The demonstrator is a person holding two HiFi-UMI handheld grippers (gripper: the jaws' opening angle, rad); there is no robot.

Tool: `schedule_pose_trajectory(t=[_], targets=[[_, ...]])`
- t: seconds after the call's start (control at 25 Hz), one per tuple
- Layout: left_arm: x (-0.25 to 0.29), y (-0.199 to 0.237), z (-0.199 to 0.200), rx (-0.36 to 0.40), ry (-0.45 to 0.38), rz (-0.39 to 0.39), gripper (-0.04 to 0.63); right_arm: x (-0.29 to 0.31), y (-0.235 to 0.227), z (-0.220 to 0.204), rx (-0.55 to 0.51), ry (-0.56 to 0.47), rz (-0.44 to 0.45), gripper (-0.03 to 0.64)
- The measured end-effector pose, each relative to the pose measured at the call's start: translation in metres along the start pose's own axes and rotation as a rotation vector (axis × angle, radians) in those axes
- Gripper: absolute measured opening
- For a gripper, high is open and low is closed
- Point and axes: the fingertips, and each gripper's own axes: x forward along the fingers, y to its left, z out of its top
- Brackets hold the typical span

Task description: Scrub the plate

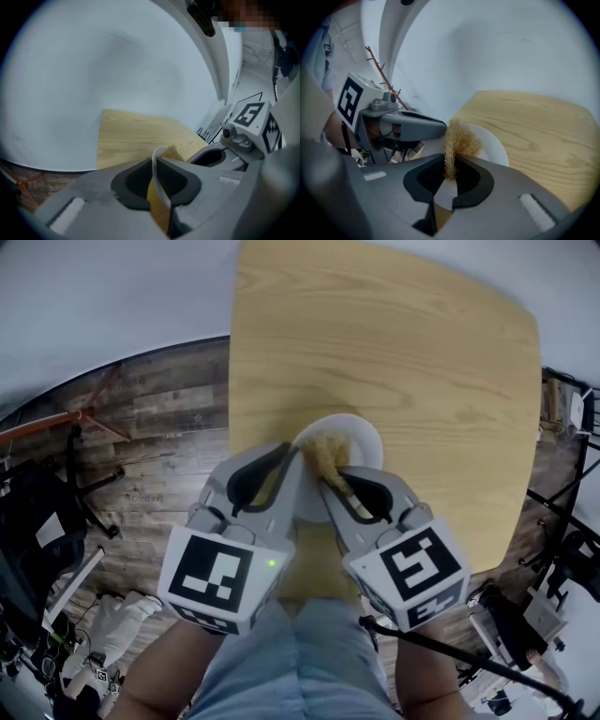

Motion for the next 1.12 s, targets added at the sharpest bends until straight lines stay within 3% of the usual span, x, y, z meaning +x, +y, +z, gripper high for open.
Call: schedule_pose_trajectory(t=[0.36,0.6,0.88,1.12], targets=[[-0.001,0.01,-0.005,-0.001,-0.011,0.007,0.052,0.006,0.03,-0.022,-0.02,0.056,0.102,0.04],[-0.002,0.012,-0.003,0.01,-0.01,0.011,0.052,-0.002,0.033,-0.042,-0.009,0.112,0.111,0.04],[-0.002,0.006,-0.002,0.036,-0.002,0.005,0.052,-0.02,0.0,-0.019,0.04,0.017,0.032,0.04],[0.001,0.003,0.001,0.038,-0.007,-0.001,0.052,-0.012,-0.027,-0.014,0.035,0.012,-0.031,0.04]])
